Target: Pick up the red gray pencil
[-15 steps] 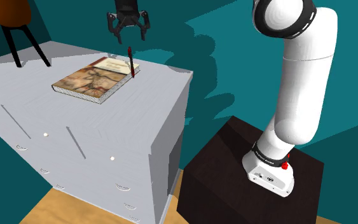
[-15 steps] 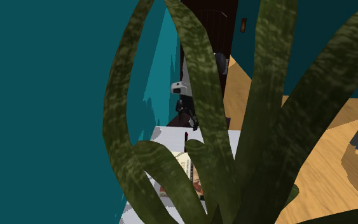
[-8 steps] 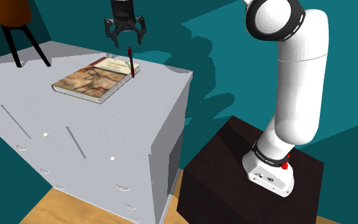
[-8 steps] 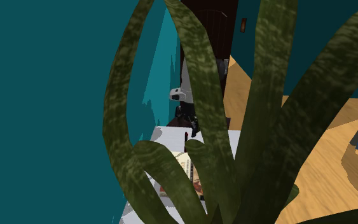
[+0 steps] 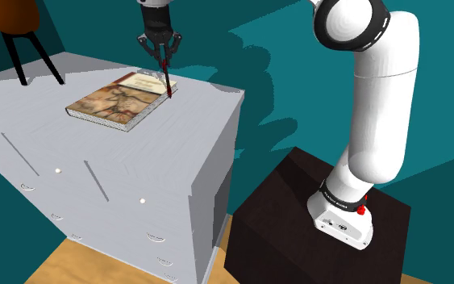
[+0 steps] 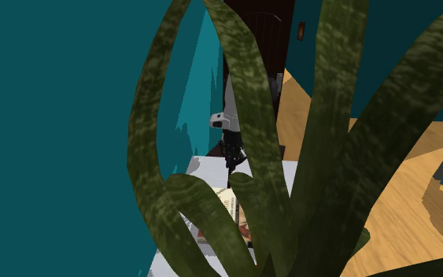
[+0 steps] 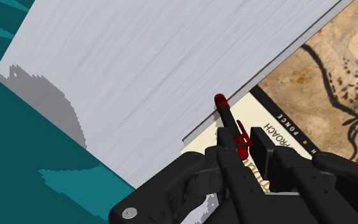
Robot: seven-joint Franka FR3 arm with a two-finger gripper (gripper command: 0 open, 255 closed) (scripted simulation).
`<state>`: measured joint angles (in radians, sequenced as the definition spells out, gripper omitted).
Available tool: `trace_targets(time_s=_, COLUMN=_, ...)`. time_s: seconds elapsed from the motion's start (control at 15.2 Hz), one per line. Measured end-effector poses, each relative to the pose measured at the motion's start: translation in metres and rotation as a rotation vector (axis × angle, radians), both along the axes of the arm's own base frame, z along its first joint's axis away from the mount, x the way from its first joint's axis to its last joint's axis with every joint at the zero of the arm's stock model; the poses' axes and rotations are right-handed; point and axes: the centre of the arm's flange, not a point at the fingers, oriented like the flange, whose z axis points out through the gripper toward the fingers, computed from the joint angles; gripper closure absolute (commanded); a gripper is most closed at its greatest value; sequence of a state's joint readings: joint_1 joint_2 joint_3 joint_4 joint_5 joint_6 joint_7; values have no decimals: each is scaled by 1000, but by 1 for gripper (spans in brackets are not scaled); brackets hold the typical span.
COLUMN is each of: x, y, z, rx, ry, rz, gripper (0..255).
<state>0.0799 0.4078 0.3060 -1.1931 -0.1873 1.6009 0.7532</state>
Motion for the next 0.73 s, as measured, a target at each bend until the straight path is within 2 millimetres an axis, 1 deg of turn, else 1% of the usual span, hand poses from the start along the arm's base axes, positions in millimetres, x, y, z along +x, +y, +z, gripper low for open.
trace_targets(time_s=0.33, x=0, y=0, z=0, rx=0, ry=0, rz=0, gripper=255)
trace_targets(time_s=0.4, x=0, y=0, z=3, rx=0, ry=0, rz=0, gripper=255)
trace_targets(time_s=0.73, x=0, y=0, z=28, rx=0, ry=0, rz=0, gripper=255)
